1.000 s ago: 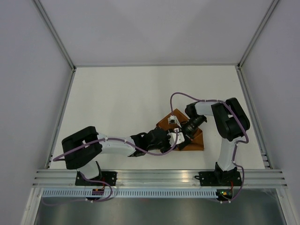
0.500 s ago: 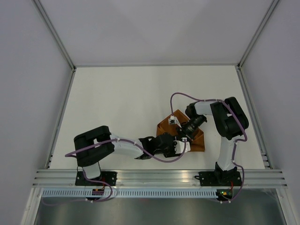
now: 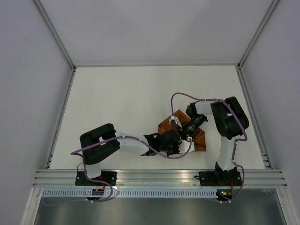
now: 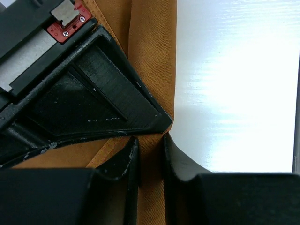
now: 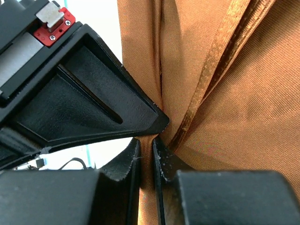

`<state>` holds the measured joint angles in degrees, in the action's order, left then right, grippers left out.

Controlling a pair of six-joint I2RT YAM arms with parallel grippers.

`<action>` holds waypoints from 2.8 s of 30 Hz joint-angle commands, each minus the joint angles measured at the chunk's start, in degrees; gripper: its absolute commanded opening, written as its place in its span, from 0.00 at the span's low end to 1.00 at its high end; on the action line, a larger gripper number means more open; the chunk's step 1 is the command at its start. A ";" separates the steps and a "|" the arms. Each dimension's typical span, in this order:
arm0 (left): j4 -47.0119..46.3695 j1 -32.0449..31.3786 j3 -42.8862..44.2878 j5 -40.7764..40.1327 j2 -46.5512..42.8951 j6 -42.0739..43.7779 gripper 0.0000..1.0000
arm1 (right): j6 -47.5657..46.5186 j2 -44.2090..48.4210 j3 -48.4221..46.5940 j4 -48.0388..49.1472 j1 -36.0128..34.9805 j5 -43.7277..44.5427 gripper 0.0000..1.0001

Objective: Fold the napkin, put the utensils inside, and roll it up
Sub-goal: Roll the napkin with the utensil

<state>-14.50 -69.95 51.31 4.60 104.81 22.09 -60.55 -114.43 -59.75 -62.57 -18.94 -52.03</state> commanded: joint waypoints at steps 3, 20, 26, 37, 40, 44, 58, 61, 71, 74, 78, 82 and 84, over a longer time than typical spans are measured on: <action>6.41 3.15 2.65 8.21 3.55 -3.19 0.02 | -1.85 -0.27 0.95 9.74 -0.31 9.67 0.25; 15.72 13.17 8.89 24.40 9.53 -11.62 0.02 | 9.84 13.53 -0.81 16.51 3.64 13.80 0.47; 19.15 15.99 11.88 29.41 12.95 -13.74 0.02 | 9.76 15.82 -2.04 15.64 7.15 12.31 0.51; 21.71 17.92 13.99 33.19 16.29 -15.67 0.02 | 5.10 13.89 -8.54 7.38 11.82 4.84 0.57; 22.23 18.45 14.52 34.68 17.44 -16.55 0.02 | 4.84 14.15 -9.42 6.93 12.78 4.48 0.57; 22.94 20.47 15.31 38.72 19.11 -17.78 0.02 | 4.83 17.83 -8.11 9.20 14.27 4.83 0.57; 31.55 25.47 22.25 44.44 24.12 -20.06 0.02 | 7.90 41.47 15.78 33.09 7.10 14.91 0.59; 33.13 26.01 23.48 45.67 25.08 -20.33 0.02 | 9.22 46.74 22.47 39.59 1.21 19.58 0.60; 36.47 26.45 26.82 47.08 27.72 -20.77 0.02 | 11.07 51.59 32.31 48.85 -12.96 29.95 0.62; 36.65 26.45 27.09 47.17 27.90 -20.94 0.02 | 10.72 51.15 33.81 51.05 -15.95 32.16 0.62; 36.91 26.54 27.26 47.43 27.90 -20.94 0.02 | 10.63 48.87 34.52 53.33 -18.67 34.89 0.62; 37.09 26.53 27.18 47.96 27.90 -20.68 0.03 | 11.33 46.94 34.61 55.27 -19.99 35.86 0.61; 37.27 26.45 27.09 48.05 27.81 -20.51 0.05 | 11.60 45.70 34.52 55.62 -20.26 35.86 0.59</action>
<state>17.72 -43.46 79.99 62.26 128.64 0.67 -49.89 -67.51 -25.47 -10.50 -38.61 -18.04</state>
